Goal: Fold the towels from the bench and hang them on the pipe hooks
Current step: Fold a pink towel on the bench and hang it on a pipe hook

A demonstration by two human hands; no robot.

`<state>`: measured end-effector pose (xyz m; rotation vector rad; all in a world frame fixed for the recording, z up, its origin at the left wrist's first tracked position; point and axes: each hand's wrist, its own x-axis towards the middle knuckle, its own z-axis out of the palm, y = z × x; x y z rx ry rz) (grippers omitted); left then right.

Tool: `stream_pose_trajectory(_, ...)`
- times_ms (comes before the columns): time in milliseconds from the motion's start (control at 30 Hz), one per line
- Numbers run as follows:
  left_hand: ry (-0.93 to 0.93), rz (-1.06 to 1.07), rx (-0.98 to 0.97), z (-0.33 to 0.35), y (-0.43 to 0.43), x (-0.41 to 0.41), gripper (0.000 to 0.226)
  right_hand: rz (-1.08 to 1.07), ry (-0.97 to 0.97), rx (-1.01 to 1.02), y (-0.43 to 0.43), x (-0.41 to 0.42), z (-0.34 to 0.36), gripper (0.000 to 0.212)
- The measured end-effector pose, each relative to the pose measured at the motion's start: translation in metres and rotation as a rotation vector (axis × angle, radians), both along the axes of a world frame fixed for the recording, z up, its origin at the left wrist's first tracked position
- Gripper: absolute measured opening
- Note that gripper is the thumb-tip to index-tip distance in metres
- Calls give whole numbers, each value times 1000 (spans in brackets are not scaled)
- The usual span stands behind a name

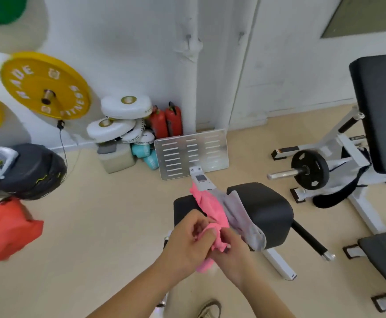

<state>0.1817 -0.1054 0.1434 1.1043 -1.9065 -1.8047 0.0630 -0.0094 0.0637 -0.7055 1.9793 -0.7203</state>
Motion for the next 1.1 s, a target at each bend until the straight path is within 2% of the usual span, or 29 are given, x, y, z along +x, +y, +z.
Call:
stream_pose_trajectory(133,62,169,-38,27,6,37,12,-146,115,-185,12,38,45,5)
stream_pose_trajectory(167,89,212,-37,33,6,47,10,-154,159,-220,16,46,51,9)
stream_pose_trajectory(300,163,229,-133,66,10,86,33,-247,242,-350,25,67,82,20)
stream_pose_trajectory(433,199,203,-197,95,19,118,20,-371,283,-416,32,92,118,25)
stream_pose_trajectory(533,286,191,-83,112,30,136,14,-372,351,-536,40,119,143,17)
stream_pose_trajectory(633,412,96,91,120,44,152,40,-367,348,-591,48,144,157,23)
stream_pose_trajectory(700,430,53,83,120,52,161,54,-389,339,-617,56,155,163,26)
stream_pose_trajectory(800,364,91,-56,123,60,173,53,-339,297,-646,70,169,170,36)
stream_pose_trajectory(900,295,135,-211,123,65,183,24,-212,238,-638,83,185,184,46)
stream_pose_trajectory(1033,206,154,-204,124,75,186,6,14,43,-620,95,205,202,42)
stream_pose_trajectory(1100,187,148,-253,126,78,186,28,45,56,-584,98,207,205,40)
